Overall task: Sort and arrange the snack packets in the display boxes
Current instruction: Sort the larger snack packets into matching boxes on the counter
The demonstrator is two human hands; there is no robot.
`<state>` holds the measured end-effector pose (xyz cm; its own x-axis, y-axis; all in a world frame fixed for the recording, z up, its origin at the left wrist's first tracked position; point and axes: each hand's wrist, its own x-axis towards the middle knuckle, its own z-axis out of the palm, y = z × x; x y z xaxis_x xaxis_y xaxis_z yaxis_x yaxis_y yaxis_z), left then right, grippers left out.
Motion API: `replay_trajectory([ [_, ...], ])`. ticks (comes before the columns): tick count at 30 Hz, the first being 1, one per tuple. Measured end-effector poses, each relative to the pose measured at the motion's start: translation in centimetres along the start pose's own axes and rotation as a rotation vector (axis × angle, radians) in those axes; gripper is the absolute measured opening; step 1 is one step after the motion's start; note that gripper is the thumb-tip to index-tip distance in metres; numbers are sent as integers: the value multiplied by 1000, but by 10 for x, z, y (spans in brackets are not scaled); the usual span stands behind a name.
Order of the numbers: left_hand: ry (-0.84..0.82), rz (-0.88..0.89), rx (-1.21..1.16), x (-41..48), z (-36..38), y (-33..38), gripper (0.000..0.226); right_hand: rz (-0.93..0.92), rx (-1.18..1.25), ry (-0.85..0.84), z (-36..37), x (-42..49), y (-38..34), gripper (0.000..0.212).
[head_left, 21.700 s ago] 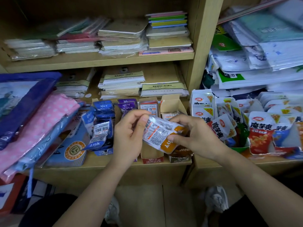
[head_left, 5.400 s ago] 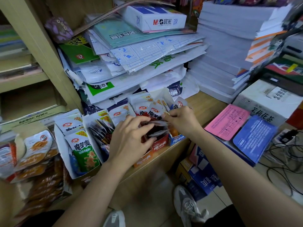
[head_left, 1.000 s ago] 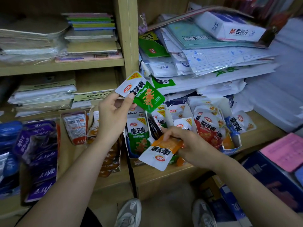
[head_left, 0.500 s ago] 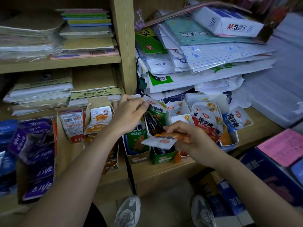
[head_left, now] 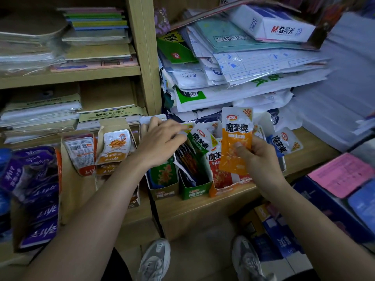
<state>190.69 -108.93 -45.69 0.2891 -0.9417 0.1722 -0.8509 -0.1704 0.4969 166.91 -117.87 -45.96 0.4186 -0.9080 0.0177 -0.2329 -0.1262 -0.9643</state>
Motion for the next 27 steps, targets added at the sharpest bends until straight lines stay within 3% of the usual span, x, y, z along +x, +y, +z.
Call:
replay_trajectory([
  [4,-27,129,-262,-2,-3,5,43,31,51,35,0,1,-4,17],
  [7,-58,190,-153,-2,2,6,30,39,45,38,1,1,-5,14],
  [10,15,230,-160,-4,0,10,39,30,8,26,4,0,-6,17],
  [15,-128,318,-64,-7,4,19,43,32,-53,4,10,-4,-6,22],
  [20,-131,363,7,-10,9,23,54,-8,-110,73,3,-3,-1,24],
  [22,-141,418,22,-14,12,27,46,-28,-109,108,-5,-3,-2,22],
  [24,-78,420,-16,-15,13,30,34,-32,-80,122,-12,-2,-2,17],
  [27,216,321,-134,-8,5,25,19,-39,-47,167,-21,-1,-1,20],
])
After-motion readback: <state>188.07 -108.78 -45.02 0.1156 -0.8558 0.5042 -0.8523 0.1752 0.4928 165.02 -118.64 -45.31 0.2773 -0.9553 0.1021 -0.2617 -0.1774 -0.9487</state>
